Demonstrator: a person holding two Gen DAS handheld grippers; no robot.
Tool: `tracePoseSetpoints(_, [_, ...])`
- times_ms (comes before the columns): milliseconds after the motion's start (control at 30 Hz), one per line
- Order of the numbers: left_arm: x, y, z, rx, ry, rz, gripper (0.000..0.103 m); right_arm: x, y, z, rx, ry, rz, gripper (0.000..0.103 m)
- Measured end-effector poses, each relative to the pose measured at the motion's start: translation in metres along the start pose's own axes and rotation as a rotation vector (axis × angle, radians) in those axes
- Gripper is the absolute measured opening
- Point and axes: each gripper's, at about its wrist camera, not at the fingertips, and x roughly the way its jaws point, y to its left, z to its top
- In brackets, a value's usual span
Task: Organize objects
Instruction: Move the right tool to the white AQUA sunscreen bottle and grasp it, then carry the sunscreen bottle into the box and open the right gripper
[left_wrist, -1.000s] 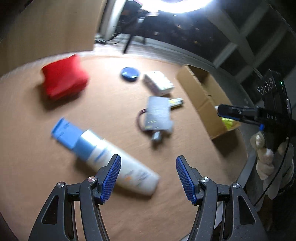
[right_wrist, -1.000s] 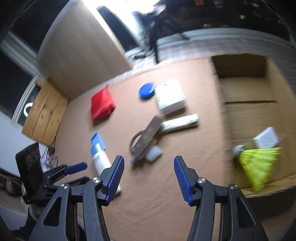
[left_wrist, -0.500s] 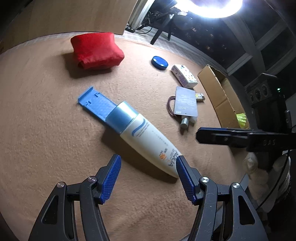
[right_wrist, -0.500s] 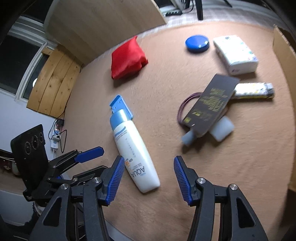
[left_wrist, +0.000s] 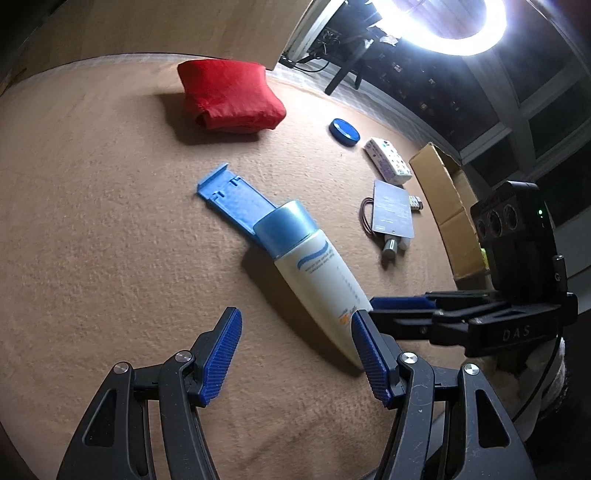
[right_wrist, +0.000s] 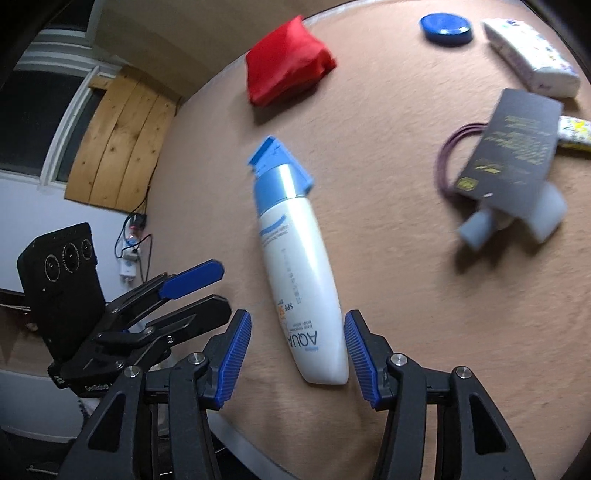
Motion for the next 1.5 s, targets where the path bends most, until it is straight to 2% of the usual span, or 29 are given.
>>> tracePoseSetpoints(133, [-0.004,0.003,-0.001,0.008,-0.005,-0.004,0.065,0.003,0.007,0.000,-0.015,0.018,0.012,0.049])
tracePoseSetpoints(267, [-0.003,0.002,-0.002,0.022,0.009,-0.011,0.065,-0.006,0.003,0.008,-0.001,-0.044,-0.037,0.049])
tracePoseSetpoints(400, [0.012,-0.008,0.001,0.034,0.044,-0.031,0.065,-0.006,-0.001,0.018,0.006,-0.048,-0.043,0.049])
tracePoseSetpoints(867, [0.043,-0.030,0.005,0.056,0.098,-0.054,0.064,0.017,0.006,0.024,-0.027,0.029,-0.029,0.049])
tracePoseSetpoints(1000, [0.048,-0.033,0.005,0.058,0.104,-0.049,0.060,0.017,0.006,0.023,-0.026,0.024,-0.037,0.043])
tracePoseSetpoints(1133, [0.050,-0.034,0.007,0.047,0.103,-0.054,0.052,0.010,0.004,0.020,-0.020,-0.001,-0.050,0.041])
tracePoseSetpoints(1500, [0.053,-0.074,0.028,0.138,0.093,-0.091,0.052,-0.040,-0.012,0.020,0.008,-0.113,-0.085,0.041])
